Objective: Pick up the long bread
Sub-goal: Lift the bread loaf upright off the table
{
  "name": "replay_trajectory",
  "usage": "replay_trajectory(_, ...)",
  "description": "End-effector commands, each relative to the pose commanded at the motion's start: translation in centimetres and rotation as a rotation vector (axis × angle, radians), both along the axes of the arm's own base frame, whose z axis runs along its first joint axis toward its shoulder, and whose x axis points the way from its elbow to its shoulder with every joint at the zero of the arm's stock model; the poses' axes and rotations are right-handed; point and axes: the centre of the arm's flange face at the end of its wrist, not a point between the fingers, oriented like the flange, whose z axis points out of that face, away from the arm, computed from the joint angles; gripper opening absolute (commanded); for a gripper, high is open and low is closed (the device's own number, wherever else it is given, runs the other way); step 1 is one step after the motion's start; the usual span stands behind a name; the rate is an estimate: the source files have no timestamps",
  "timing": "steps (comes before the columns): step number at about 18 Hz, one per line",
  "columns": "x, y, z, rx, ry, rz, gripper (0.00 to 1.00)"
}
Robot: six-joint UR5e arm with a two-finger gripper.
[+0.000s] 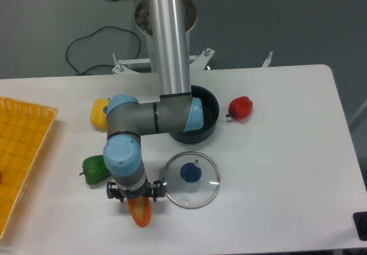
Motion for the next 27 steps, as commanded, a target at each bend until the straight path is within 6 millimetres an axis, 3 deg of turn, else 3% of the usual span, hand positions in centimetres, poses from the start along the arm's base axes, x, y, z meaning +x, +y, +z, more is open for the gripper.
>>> replay_trajectory(1, 0.0, 0.0, -0.2, -0.003, -0.002, 0.0, 0.88)
replay_trajectory(4, 0.0, 0.0, -0.2, -0.003, -0.002, 0.002, 0.65)
replay_trajectory(9, 0.0, 0.0, -0.1, -0.001, -0.001, 0.008, 0.43)
replay_trajectory(20, -0.9, -0.3, 1.0, 0.014, 0.005, -0.037, 0.4)
replay_trajectory(24, -2.0, -0.9, 2.9, 0.034, 0.017, -0.04, 0.4)
replay_trajectory(27, -1.7, -1.4, 4.3, 0.025, 0.029, -0.11, 0.4)
